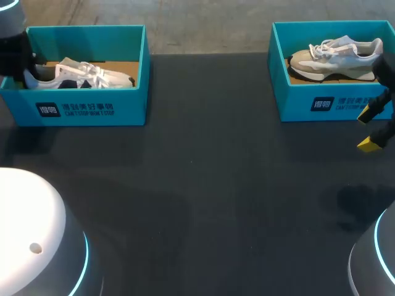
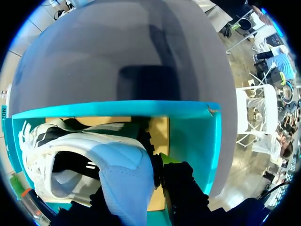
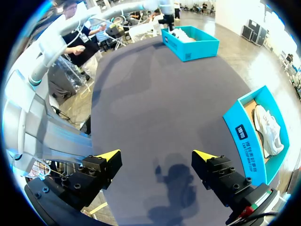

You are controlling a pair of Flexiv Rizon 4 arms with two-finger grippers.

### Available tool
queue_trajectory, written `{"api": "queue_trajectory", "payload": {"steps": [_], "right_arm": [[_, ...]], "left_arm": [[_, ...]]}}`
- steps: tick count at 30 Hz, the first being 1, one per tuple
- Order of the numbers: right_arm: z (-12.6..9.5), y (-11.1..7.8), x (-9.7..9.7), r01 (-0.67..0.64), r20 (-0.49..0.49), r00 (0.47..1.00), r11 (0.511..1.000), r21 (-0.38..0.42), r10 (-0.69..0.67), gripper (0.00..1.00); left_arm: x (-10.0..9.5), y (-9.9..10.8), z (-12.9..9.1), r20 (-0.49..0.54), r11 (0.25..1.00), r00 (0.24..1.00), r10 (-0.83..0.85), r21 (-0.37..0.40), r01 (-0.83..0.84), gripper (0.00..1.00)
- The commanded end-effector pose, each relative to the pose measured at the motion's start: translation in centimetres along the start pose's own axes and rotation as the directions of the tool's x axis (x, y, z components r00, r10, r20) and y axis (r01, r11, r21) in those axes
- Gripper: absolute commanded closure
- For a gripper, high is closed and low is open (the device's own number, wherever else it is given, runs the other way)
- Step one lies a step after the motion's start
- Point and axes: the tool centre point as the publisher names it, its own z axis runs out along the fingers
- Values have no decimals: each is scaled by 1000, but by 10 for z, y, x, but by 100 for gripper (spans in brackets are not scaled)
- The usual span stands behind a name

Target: Take the shoe out of the shoebox, open the shoe tongue, remove and reinsert the insole, then place the shoe into the shoebox

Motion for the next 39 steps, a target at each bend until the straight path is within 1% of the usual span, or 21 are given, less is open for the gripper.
{"api": "queue_trajectory", "payload": {"steps": [1, 9, 16, 25, 26, 29, 30, 31, 35, 39], "right_arm": [[1, 1, -2, -2, -2, 1000, 1000, 4, 2, 0], [1, 1, -2, -2, -2, 1000, 1000, 4, 2, 0], [1, 1, -2, -2, -2, 1000, 1000, 4, 2, 0], [1, 1, -2, -2, -2, 1000, 1000, 4, 2, 0], [1, 1, -2, -2, -2, 1000, 1000, 4, 2, 0], [1, 1, -2, -2, -2, 1000, 1000, 4, 2, 0], [1, 1, -2, -2, -2, 1000, 1000, 4, 2, 0], [1, 1, -2, -2, -2, 1000, 1000, 4, 2, 0], [1, 1, -2, -2, -2, 1000, 1000, 4, 2, 0], [1, 1, -2, -2, -2, 1000, 1000, 4, 2, 0]], "left_arm": [[1, 6, 11, -15, 1000, 1000, -1, 25, 1, 100], [2, 6, 29, -33, 998, 999, -9, 63, 11, 100], [4, 9, 39, -55, 996, 998, -14, 88, 19, 100], [3, 9, 45, -70, 994, 998, -9, 111, 17, 100], [2, 8, 44, -70, 994, 998, -8, 112, 16, 67], [1, 6, 38, -64, 994, 998, 1, 107, 6, 37], [0, 6, 35, -62, 995, 998, 3, 101, 4, 6], [0, 6, 33, -60, 995, 998, 4, 98, 2, 0], [-1, 7, 26, -47, 996, 999, 8, 87, -4, 0], [-3, 8, 11, -33, 998, 999, -6, 61, 8, 0]]}}
